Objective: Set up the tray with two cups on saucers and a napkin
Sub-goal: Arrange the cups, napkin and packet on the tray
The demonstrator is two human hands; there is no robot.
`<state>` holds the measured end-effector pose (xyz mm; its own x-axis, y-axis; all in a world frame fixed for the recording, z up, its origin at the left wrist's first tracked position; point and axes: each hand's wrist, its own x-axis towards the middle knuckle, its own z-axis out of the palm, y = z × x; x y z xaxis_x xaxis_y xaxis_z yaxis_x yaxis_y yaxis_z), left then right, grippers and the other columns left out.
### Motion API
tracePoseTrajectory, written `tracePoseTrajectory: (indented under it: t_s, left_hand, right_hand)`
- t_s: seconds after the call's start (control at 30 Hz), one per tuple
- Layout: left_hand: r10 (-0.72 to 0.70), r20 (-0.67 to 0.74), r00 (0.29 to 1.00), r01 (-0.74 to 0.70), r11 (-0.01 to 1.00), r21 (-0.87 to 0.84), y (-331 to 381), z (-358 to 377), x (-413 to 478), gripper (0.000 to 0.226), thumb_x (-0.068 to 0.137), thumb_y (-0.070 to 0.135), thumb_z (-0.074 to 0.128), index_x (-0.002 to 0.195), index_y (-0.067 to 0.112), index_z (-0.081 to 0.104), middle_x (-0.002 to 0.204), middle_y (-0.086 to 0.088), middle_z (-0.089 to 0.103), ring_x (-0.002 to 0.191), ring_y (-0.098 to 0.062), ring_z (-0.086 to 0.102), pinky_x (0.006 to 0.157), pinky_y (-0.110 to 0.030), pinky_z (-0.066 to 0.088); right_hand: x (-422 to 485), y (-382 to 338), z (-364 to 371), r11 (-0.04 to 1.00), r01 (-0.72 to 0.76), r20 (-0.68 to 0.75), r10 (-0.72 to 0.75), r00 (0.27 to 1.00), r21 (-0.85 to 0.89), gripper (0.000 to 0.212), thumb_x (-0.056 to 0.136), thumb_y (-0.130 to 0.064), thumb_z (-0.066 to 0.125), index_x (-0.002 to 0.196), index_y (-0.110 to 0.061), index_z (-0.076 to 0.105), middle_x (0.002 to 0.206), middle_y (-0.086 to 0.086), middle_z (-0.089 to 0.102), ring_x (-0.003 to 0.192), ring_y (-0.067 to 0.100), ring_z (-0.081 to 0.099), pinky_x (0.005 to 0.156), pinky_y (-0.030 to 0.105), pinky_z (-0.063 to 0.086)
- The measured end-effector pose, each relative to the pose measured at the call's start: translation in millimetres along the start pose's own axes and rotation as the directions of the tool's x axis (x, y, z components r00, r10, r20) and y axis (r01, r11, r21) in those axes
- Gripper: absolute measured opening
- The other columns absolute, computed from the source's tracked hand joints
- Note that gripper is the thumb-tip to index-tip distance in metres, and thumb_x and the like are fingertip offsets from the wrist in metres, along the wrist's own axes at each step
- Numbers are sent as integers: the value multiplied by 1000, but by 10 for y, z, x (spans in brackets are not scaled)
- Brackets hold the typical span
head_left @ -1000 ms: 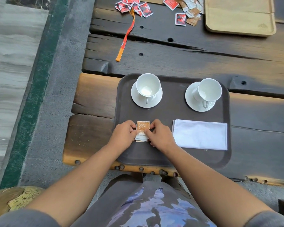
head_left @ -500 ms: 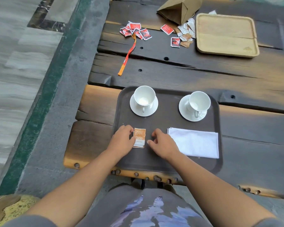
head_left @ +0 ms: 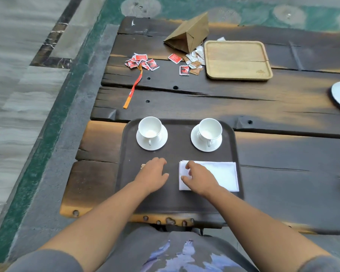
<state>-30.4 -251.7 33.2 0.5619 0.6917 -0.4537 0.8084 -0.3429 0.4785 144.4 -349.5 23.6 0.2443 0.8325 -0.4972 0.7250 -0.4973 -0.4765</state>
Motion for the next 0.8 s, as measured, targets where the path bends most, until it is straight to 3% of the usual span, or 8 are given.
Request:
tracePoseTrajectory:
  t_s: [0.4, 0.5, 0.8]
  left_hand:
    - [50, 113, 992, -63, 992, 113, 467, 174, 103, 57, 91, 30, 59, 143, 17, 43, 141, -5, 47, 128, -27, 48, 104, -42, 43]
    - [29, 133, 991, -49, 988, 149, 522, 201, 125, 59, 91, 31, 58, 145, 15, 40, 142, -6, 46, 127, -28, 49, 104, -43, 44]
    - [-4, 158, 987, -29, 978, 207, 616, 270, 164, 55, 92, 31, 57, 142, 13, 41, 138, -7, 46, 124, -28, 50, 99, -42, 47]
  right_hand:
    - [-132, 674, -390, 996, -48, 1, 48, 999, -76, 49, 94, -41, 57, 136, -17, 46, 133, 4, 55, 114, 23, 60, 90, 37, 52]
    - [-152, 801, -443, 991, -73, 3, 74, 997, -110, 49, 94, -42, 55, 136, -20, 45, 134, 1, 54, 113, 22, 60, 86, 36, 52]
    - [-137, 1021, -554, 984, -74, 34, 80, 996, -163, 51, 95, -40, 55, 140, -18, 44, 139, 5, 52, 119, 25, 58, 93, 39, 52]
